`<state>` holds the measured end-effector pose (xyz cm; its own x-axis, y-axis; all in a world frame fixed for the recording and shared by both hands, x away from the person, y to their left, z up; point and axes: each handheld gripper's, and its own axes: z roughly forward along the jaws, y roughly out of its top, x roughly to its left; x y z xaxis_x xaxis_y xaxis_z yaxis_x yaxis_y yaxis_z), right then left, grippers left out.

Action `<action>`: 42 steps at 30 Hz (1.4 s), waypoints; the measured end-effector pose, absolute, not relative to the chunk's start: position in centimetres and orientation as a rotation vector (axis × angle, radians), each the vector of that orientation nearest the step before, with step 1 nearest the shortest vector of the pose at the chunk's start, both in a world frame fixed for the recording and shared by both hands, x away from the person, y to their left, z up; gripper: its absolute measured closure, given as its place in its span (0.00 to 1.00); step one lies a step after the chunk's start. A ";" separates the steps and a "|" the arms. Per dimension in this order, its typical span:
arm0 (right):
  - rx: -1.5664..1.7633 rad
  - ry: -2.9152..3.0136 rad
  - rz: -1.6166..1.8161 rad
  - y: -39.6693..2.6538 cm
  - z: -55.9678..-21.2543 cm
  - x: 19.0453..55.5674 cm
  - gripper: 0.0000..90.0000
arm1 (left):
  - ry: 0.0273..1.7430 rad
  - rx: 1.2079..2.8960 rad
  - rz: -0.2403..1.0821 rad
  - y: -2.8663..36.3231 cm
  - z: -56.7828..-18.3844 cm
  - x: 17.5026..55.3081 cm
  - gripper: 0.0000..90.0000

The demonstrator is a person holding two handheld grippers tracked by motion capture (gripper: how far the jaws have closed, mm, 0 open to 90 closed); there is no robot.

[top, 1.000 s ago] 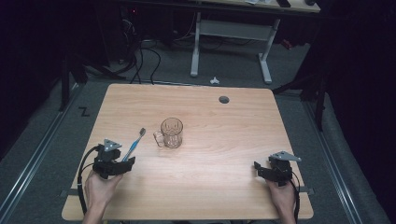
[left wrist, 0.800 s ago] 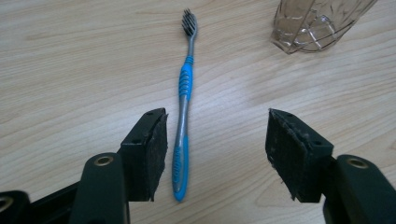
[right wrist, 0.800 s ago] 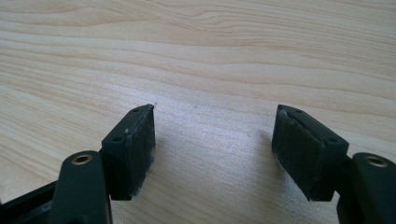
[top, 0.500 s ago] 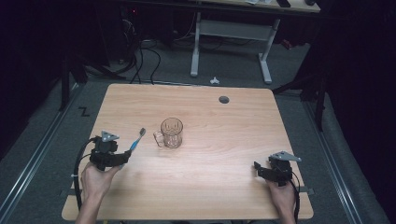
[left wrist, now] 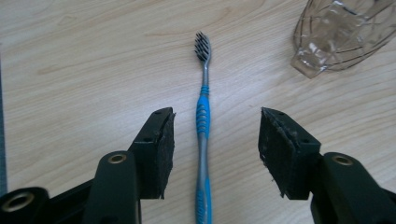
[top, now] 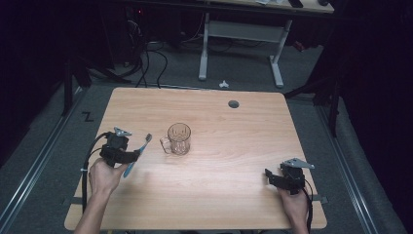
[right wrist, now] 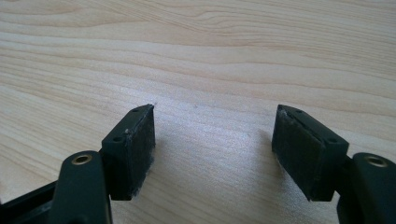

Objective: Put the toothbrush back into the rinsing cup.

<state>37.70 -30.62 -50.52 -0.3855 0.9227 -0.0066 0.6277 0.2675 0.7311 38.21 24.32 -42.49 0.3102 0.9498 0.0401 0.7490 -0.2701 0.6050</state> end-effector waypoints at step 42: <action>1.400 2.108 0.903 -30.5 -50.5 37.7 0.34 | 1.608 2.125 0.404 25.1 -46.3 43.4 0.62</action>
